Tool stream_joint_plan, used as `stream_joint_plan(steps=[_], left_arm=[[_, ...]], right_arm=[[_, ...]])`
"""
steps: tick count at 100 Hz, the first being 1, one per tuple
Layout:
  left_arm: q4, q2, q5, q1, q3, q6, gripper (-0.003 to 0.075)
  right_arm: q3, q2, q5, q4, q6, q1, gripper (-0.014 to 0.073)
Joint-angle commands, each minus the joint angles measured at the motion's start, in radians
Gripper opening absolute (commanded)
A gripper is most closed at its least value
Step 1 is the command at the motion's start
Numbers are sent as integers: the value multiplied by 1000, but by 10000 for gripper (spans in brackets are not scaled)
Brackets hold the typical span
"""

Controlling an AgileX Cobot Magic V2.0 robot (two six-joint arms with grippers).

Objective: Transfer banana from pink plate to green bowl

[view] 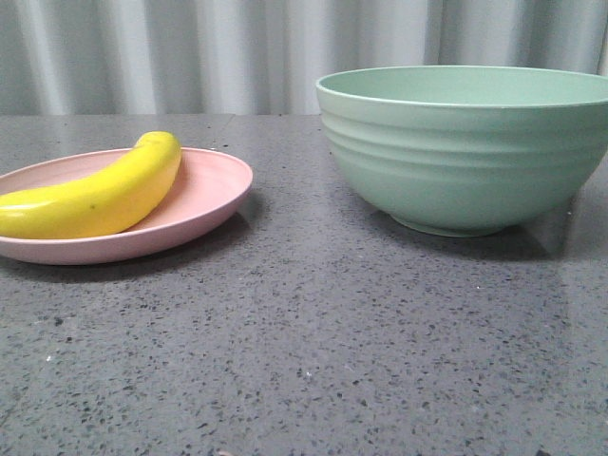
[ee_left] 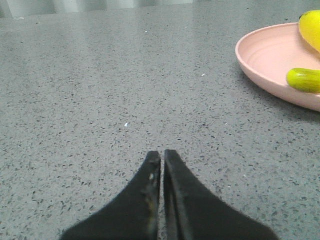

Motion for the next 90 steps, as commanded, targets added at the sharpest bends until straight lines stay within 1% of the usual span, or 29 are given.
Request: stream_joint_plan(steps=[1,14,36,60,90], left_arm=[[10,-29,-94,2,9,-4,-20],[10,-29,-105,2,9,-4,-20],[10,-29,-187,2,9,-4,-20],[10,-29,-250,2,9,-4,-20],[10,-29,-256,2,9,-4,-20]], right_arm=[[20,-23,-33,-13,-6,-3,-65],[20,-23,-66,-13,-6,-3,-65],[20,-23,-254,-13,-6,-3,-65],[20,-23,-261,-13,-6,-3,-65],[20,-23,-270,-13,-6,-3,-65]])
